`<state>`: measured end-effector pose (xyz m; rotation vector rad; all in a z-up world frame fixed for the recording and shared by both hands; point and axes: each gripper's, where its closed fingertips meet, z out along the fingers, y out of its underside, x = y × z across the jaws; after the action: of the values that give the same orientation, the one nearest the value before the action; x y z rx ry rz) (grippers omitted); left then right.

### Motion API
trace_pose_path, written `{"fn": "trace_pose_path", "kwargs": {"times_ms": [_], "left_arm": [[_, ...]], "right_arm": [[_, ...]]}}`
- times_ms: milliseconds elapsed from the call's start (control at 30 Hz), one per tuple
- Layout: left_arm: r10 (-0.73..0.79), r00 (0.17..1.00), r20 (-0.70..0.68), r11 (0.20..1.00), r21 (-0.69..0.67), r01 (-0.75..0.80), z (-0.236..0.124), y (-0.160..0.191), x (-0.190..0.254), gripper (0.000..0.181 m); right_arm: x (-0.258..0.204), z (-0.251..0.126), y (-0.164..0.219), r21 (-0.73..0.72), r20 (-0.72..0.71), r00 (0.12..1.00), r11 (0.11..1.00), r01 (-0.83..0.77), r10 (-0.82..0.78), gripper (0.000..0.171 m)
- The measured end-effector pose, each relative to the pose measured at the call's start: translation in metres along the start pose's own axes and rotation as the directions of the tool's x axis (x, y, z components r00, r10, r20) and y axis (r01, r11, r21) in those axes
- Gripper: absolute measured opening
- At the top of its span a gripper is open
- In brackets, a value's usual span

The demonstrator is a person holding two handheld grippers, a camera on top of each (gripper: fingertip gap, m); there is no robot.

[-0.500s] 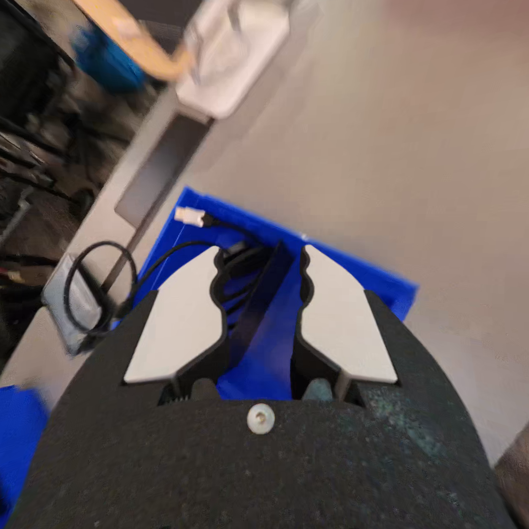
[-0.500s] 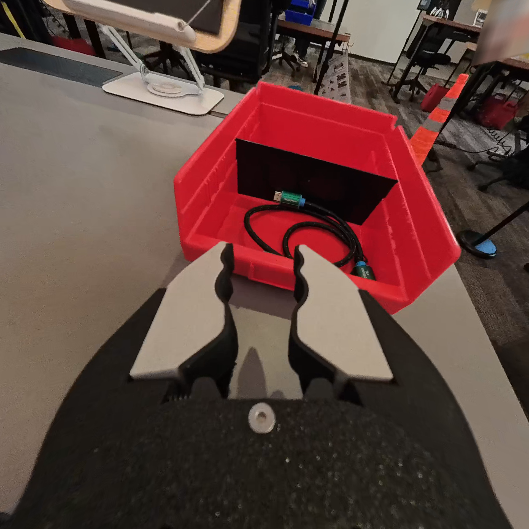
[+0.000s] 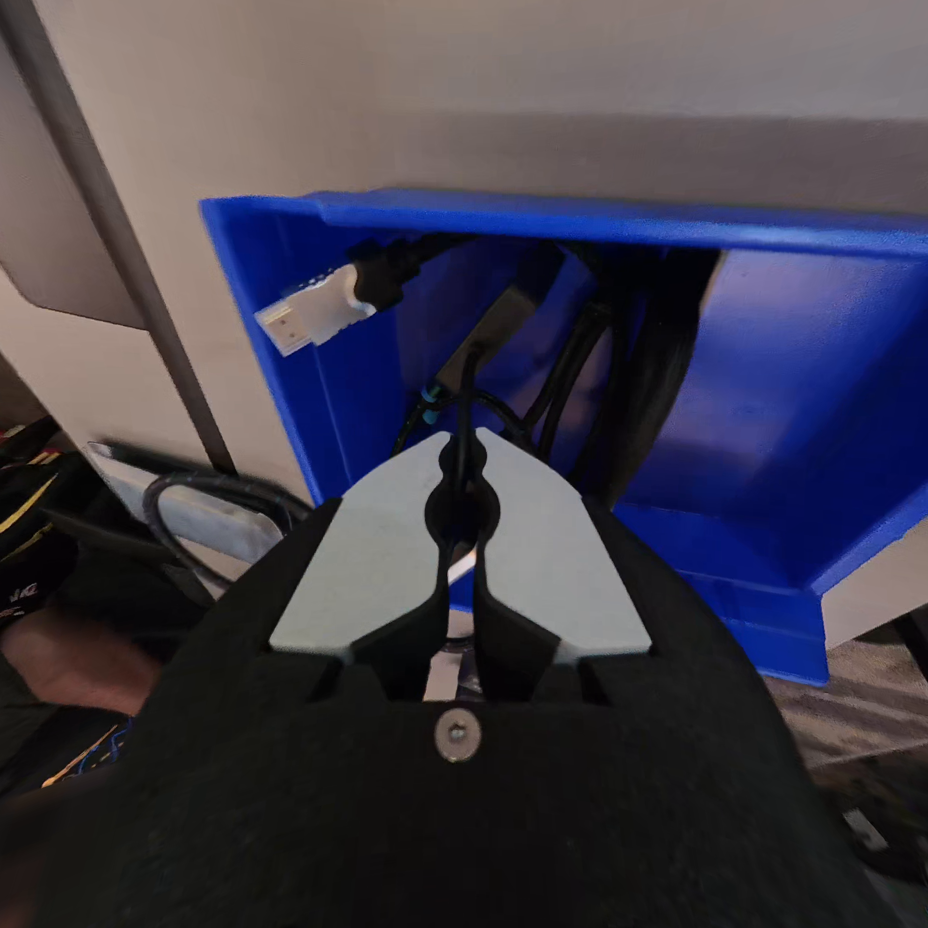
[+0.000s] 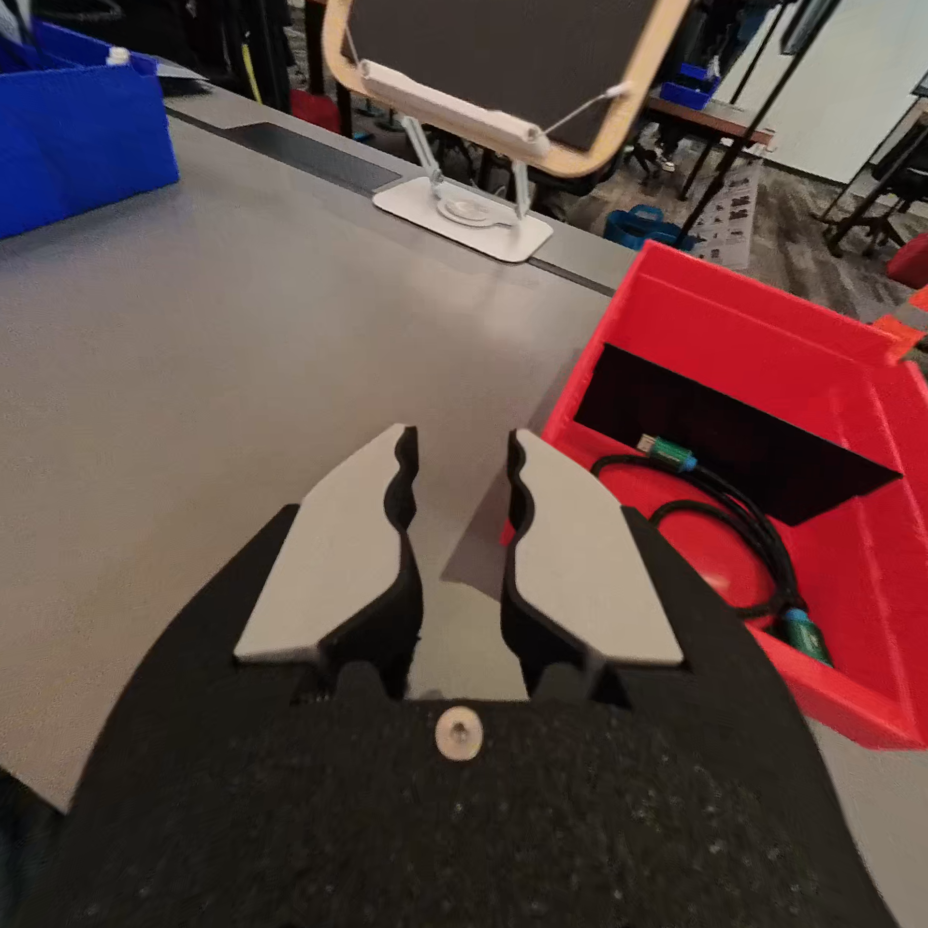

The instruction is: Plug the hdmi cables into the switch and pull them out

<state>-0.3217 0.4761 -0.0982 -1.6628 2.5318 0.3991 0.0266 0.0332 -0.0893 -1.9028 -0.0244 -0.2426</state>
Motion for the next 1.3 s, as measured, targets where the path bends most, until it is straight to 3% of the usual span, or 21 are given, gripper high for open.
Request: {"fn": "trace_pose_path", "kwargs": {"times_ms": [167, 300, 433, 600, 800, 900, 933, 1000, 1067, 1133, 1200, 1300], "left_arm": [[-0.150, 0.988, 0.044, 0.955, 0.263, 0.133, -0.074, 0.009, -0.013, 0.003], [-0.224, 0.974, 0.030, 0.831, 0.529, 0.174, -0.149, -0.002, -0.015, 0.003], [-0.182, 0.983, -0.020, 0.642, 0.755, 0.134, -0.212, -0.048, 0.002, 0.003], [-0.022, 0.998, -0.061, 0.395, 0.916, 0.064, -0.257, -0.127, 0.044, 0.002], [0.194, 0.969, -0.154, 0.188, 0.975, 0.117, -0.252, -0.219, 0.097, 0.002], [0.253, 0.943, -0.217, 0.176, 0.969, 0.176, -0.229, -0.255, 0.114, 0.002], [0.253, 0.937, -0.242, 0.179, 0.963, 0.201, -0.219, -0.264, 0.116, 0.003], [0.225, 0.926, -0.302, 0.206, 0.944, 0.258, -0.197, -0.274, 0.116, 0.003], [0.151, 0.909, -0.388, 0.305, 0.893, 0.330, -0.168, -0.279, 0.114, 0.008], [0.044, 0.892, -0.450, 0.346, 0.845, 0.409, -0.156, -0.281, 0.110, 0.048], [-0.046, 0.895, -0.443, 0.292, 0.851, 0.436, -0.164, -0.283, 0.110, 0.072], [-0.152, 0.891, -0.428, 0.198, 0.870, 0.451, -0.182, -0.288, 0.122, 0.068]], "right_arm": [[-0.043, 0.041, -0.025, 0.037, 0.209, 0.978, 0.999, -0.001, -0.007, 0.035], [-0.084, 0.075, -0.057, 0.093, 0.421, 0.907, 0.994, -0.049, 0.005, 0.039], [-0.119, 0.101, -0.094, 0.176, 0.562, 0.826, 0.982, -0.068, -0.043, 0.042], [-0.132, 0.116, -0.148, 0.283, 0.629, 0.775, 0.946, -0.159, -0.058, 0.052], [-0.112, 0.110, -0.185, 0.377, 0.669, 0.742, 0.876, -0.302, -0.032, 0.054], [-0.106, 0.103, -0.181, 0.392, 0.682, 0.730, 0.862, -0.322, -0.037, 0.038], [-0.107, 0.100, -0.172, 0.378, 0.693, 0.718, 0.879, -0.291, -0.060, 0.014], [-0.099, 0.108, -0.152, 0.347, 0.618, 0.780, 0.924, -0.159, -0.097, 0.014], [-0.089, 0.116, -0.137, 0.317, 0.488, 0.852, 0.948, 0.029, -0.189, 0.014], [-0.078, 0.123, -0.127, 0.270, 0.324, 0.886, 0.930, 0.250, -0.332, 0.015], [-0.071, 0.128, -0.124, 0.212, 0.191, 0.869, 0.884, 0.416, -0.455, 0.014], [-0.064, 0.133, -0.124, 0.124, 0.039, 0.818, 0.815, 0.566, -0.574, 0.014]]}}
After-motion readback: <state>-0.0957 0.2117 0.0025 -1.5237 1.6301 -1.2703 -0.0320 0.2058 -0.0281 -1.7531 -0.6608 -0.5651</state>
